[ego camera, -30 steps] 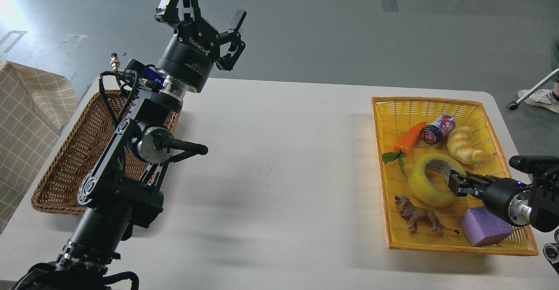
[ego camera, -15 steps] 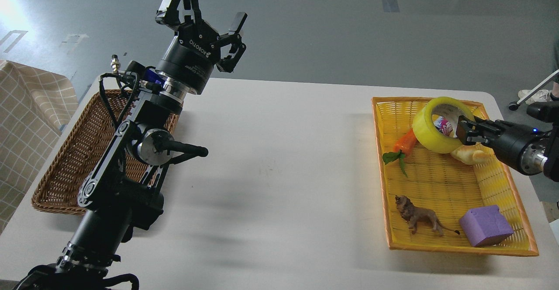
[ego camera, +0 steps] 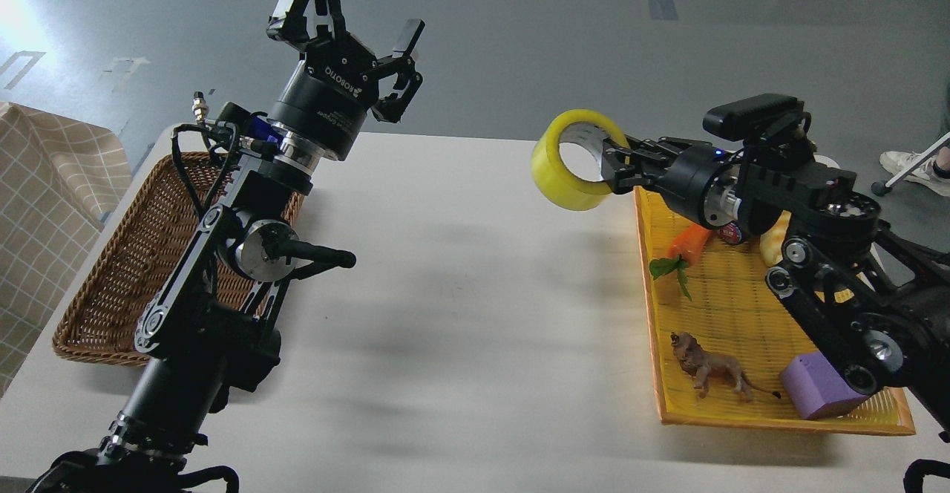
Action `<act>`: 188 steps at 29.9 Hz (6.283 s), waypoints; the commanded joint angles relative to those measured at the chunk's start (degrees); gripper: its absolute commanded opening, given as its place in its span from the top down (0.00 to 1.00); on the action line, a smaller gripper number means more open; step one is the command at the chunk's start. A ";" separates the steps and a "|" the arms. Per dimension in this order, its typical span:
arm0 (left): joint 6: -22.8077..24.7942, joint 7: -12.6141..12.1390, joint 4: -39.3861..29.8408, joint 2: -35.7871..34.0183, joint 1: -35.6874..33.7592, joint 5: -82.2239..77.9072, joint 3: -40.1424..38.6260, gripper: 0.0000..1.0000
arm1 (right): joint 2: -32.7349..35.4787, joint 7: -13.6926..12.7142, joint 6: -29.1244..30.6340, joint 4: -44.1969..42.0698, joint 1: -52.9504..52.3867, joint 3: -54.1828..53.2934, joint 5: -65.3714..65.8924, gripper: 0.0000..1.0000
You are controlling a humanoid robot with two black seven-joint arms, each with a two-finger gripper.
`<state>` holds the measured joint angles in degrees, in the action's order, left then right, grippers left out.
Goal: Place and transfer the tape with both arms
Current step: 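Lift the tape roll and carry it to the table center, then set the tape roll down, open the right gripper and withdraw, then reach the left gripper to the tape roll and grasp its rim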
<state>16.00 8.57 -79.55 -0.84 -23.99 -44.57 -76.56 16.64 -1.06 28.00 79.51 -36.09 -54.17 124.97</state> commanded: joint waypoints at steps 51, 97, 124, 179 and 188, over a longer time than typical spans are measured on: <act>0.00 0.04 -2.27 -1.18 2.11 0.36 -3.34 0.02 | -16.64 -0.17 0.00 -17.72 -8.65 23.85 0.03 0.23; -0.35 -0.05 -2.00 -3.82 1.93 -0.43 -0.62 0.02 | -14.35 2.99 0.00 5.40 8.93 -31.52 -69.38 0.00; -12.40 8.57 -11.06 -11.28 9.31 -51.22 9.05 0.02 | -12.94 3.08 0.00 11.02 10.69 -33.37 -74.08 0.00; -5.19 -6.55 -1.40 -15.86 10.20 -80.43 27.33 0.02 | -8.99 -1.32 0.00 14.01 12.01 -37.06 -77.59 0.00; -4.93 -7.34 1.33 -17.27 7.21 -80.43 29.27 0.02 | -9.08 -1.40 0.00 12.34 12.89 -37.50 -79.44 0.00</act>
<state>11.07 1.31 -78.35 -18.07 -16.22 -125.00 -47.66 7.66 -2.46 28.00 92.64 -23.15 -91.66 45.68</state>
